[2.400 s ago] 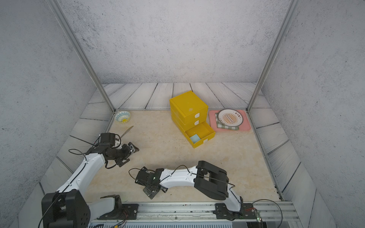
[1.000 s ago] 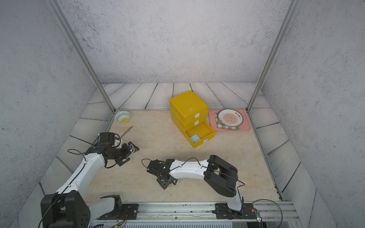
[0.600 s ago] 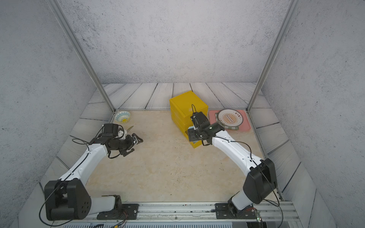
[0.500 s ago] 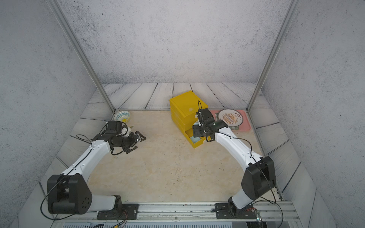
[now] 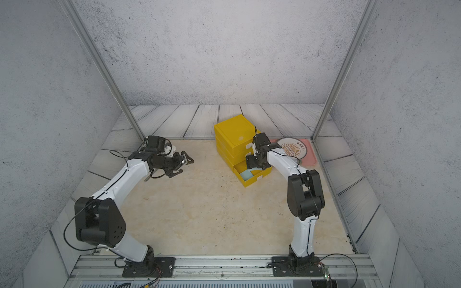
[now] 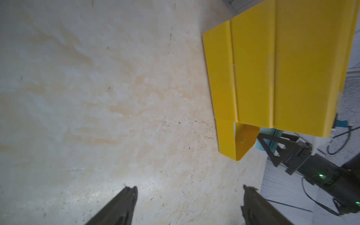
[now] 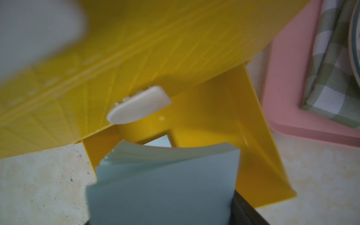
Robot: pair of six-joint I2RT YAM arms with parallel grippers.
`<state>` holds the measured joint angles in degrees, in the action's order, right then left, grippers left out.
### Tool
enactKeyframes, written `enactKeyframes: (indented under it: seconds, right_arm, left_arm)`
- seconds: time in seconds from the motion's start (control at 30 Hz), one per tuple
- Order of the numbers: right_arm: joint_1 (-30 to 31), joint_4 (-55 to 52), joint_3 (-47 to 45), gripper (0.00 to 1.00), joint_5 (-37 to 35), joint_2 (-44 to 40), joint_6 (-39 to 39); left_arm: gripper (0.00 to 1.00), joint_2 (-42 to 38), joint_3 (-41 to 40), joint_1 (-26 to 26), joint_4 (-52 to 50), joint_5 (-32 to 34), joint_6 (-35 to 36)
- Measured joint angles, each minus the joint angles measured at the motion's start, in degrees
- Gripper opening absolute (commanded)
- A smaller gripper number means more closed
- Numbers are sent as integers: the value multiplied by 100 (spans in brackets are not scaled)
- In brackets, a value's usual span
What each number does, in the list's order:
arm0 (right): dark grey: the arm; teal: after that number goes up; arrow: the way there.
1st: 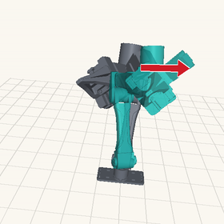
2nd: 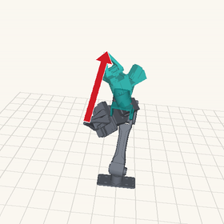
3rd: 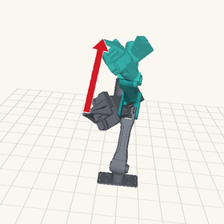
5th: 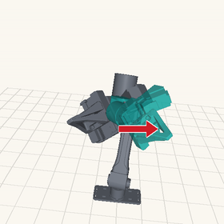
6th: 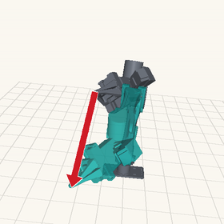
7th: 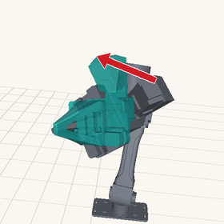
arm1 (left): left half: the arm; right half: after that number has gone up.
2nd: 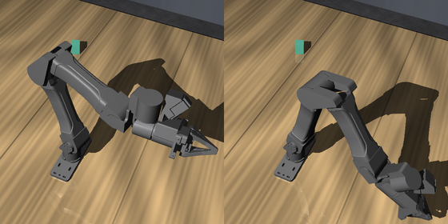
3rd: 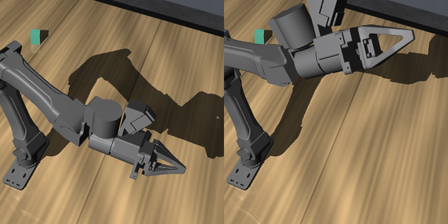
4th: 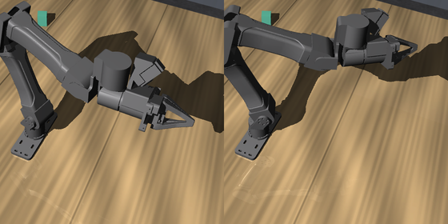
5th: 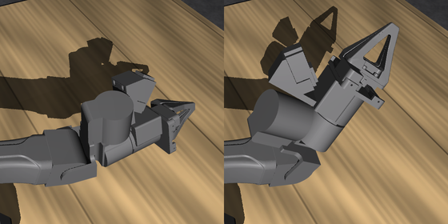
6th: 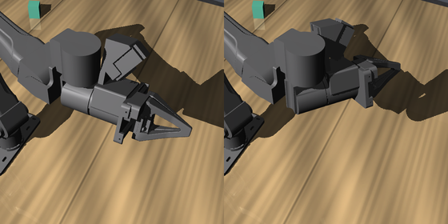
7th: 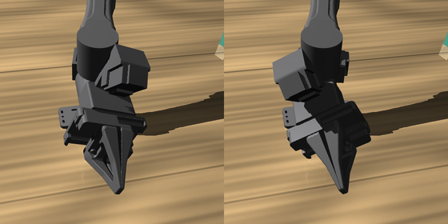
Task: Please put the sticky notes in the drawer by color
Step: Place the sticky notes in the drawer.
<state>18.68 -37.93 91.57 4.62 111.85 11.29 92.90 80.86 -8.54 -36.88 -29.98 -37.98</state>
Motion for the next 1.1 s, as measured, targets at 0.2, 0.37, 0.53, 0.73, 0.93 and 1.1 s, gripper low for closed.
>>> enactKeyframes:
  seconds: [0.2, 0.37, 0.53, 0.73, 0.93, 1.1]
  right_arm:
    - [-11, 15, 83, 91, 26, 118, -90]
    - [-28, 109, -44, 91, 87, 92, -92]
    - [-85, 479, -1185, 83, 374, -595, 85]
    - [-129, 706, -2455, 75, 743, -2321, 415]
    - [-160, 870, -2798, 69, 754, -2907, 431]
    - [-199, 807, -2767, 52, 863, -2931, 511]
  left_arm:
    - [90, 990, 2260, -13, -472, -7, 9]
    - [90, 2046, 4118, -155, -887, -26, 70]
    - [90, 3567, 6166, -350, -1250, -17, 160]
    - [82, 5355, 7300, -258, -616, -179, -304]
    - [80, 6367, 7171, -92, -68, -129, -728]
    - [74, 6607, 7298, -42, 713, -118, -1158]
